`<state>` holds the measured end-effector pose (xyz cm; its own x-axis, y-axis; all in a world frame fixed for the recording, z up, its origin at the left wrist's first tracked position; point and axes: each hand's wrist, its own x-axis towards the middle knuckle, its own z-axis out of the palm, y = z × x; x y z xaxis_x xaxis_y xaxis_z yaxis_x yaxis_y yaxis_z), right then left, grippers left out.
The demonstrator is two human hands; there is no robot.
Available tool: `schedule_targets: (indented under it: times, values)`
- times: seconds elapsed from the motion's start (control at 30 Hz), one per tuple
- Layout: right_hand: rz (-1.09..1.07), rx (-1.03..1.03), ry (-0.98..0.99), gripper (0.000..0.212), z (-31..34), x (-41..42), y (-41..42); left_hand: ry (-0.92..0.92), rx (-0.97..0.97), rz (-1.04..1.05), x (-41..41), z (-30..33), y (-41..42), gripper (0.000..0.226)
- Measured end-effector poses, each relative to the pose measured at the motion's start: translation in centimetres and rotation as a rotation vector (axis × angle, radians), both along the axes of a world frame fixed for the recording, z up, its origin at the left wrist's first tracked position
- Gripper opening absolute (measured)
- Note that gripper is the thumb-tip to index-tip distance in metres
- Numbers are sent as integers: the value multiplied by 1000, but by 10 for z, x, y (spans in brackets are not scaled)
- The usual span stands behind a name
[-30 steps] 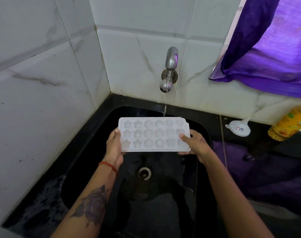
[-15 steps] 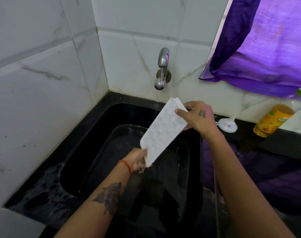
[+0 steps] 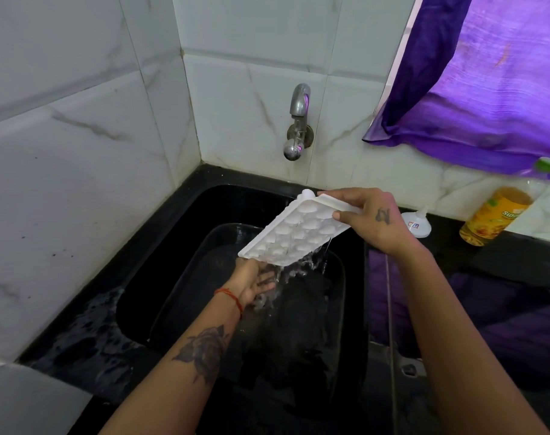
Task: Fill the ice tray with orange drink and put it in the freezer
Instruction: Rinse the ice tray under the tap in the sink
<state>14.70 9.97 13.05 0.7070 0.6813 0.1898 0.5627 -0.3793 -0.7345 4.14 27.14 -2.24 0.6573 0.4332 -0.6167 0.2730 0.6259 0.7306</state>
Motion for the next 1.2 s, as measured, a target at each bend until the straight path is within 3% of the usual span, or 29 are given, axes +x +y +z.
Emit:
schedule_targets:
  times: [0.4, 0.63, 0.8, 0.97, 1.1, 1.2]
  values:
    - [-185, 168, -41, 37, -26, -17, -12, -81, 153, 213, -5, 10, 12, 47]
    - [-307, 495, -203, 40, -36, -30, -8, -308, 416, 256, 1, 40, 19, 48]
    - [-344, 288, -127, 25, -76, -43, -6, -117, 397, 96, -23, 5, 21, 46]
    - [-447, 449, -236, 30, -80, -45, 3, -275, 478, 109, -19, 3, 29, 63]
    - [-430, 352, -142, 26, -87, -49, 3, -169, 500, -8, -24, -3, 36, 68]
    - [-502, 444, -219, 29, -95, -54, 2, -299, 644, 68, -31, -12, 33, 78]
